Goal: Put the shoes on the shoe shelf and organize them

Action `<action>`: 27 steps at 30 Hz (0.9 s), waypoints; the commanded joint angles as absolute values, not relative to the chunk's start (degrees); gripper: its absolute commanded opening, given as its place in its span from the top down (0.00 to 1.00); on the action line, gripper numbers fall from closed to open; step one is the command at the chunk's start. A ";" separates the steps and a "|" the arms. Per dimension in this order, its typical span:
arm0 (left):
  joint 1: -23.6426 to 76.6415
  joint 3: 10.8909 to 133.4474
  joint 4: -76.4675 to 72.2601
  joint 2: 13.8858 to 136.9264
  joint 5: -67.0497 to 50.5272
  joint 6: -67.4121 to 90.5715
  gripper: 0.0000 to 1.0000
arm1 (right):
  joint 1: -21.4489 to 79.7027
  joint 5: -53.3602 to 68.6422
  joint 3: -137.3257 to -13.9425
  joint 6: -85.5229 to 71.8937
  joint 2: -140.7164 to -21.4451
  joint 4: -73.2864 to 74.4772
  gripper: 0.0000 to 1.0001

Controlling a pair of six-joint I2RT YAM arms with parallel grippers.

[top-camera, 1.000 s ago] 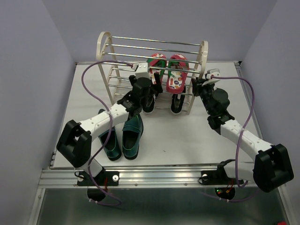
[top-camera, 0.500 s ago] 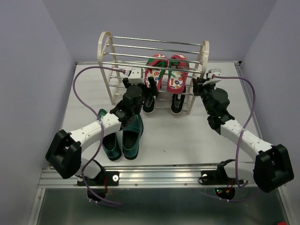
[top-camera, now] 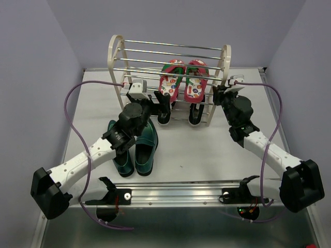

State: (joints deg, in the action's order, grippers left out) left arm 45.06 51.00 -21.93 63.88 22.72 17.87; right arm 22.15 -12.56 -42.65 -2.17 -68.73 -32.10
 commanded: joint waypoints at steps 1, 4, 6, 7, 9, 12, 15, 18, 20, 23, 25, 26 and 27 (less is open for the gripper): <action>47.89 53.00 -3.19 60.48 24.78 27.58 0.01 | 21.71 -17.40 -46.49 -8.96 -67.68 -28.40 0.96; 48.95 52.12 9.81 58.98 26.28 35.58 0.01 | 21.71 -18.98 -48.42 -9.23 -67.50 -24.62 0.87; 49.57 50.46 18.87 57.58 27.24 42.41 0.01 | 21.71 -19.51 -50.27 -9.84 -67.76 -21.02 0.82; 49.66 49.84 21.25 57.05 27.25 44.28 0.01 | 21.71 -19.34 -51.06 -9.93 -67.94 -19.53 0.78; 50.18 47.65 27.41 55.82 27.60 49.82 0.01 | 21.71 -19.07 -52.38 -10.81 -68.20 -16.09 0.63; 50.71 43.44 29.53 53.18 26.20 53.69 0.01 | 21.71 -16.89 -52.82 -11.69 -67.42 -13.45 0.23; 51.76 40.97 29.09 50.55 24.96 57.38 0.01 | 21.71 -13.98 -54.31 -12.74 -66.36 -8.98 0.00; 52.03 41.13 30.31 47.91 26.62 59.23 0.01 | 21.71 -12.40 -56.25 -14.06 -65.31 -4.14 0.00; 52.03 41.74 31.54 46.76 27.16 59.59 0.01 | 21.71 -12.13 -57.73 -15.72 -64.17 1.02 0.00; 52.03 42.97 34.71 46.41 29.17 60.90 0.01 | 21.71 -12.13 -58.97 -19.32 -61.88 10.08 0.00; 52.03 44.47 37.17 46.76 30.49 62.13 0.01 | 21.71 -11.87 -59.24 -21.43 -60.30 14.57 0.00; 52.03 45.26 40.14 47.28 31.02 62.75 0.01 | 21.71 -11.78 -59.41 -23.53 -58.38 19.38 0.00; 52.03 46.66 41.99 47.55 32.77 65.02 0.01 | 21.71 -11.78 -59.76 -24.42 -57.40 21.42 0.00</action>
State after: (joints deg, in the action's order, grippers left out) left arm 51.77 42.00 34.02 47.09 26.89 59.59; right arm 22.06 -12.75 -56.64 -18.59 -61.67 8.93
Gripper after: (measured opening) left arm 0.989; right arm 0.998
